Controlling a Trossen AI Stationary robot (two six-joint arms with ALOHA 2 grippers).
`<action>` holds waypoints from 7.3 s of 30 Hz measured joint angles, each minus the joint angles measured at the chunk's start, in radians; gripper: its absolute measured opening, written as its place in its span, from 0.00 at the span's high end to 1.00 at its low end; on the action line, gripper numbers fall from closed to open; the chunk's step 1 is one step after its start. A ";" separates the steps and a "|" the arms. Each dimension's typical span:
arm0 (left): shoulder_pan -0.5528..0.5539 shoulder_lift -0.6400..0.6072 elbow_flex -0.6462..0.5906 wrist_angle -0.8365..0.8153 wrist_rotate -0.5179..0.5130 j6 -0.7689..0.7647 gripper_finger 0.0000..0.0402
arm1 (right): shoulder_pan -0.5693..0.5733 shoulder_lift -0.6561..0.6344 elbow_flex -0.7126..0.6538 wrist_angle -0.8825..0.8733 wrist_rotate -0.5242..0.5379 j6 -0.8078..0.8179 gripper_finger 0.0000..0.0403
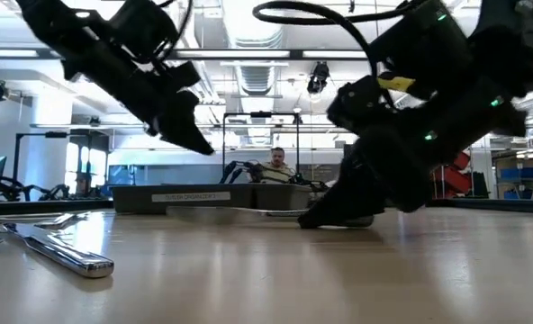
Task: Sort silverware
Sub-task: Put the knife into the right compartment of the silverware tray, then adjust the knives on the table
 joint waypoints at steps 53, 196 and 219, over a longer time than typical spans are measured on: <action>0.031 -0.100 0.178 -0.636 0.065 -0.423 0.81 | -0.427 -0.076 0.641 -1.340 0.105 0.486 1.00; -0.440 0.296 0.304 -1.299 0.094 -1.368 1.00 | 0.028 -0.128 0.006 -0.072 0.282 0.147 0.94; -0.350 0.256 0.338 -1.152 -0.036 -1.092 1.00 | 0.028 -0.126 0.009 -0.074 0.254 0.169 0.94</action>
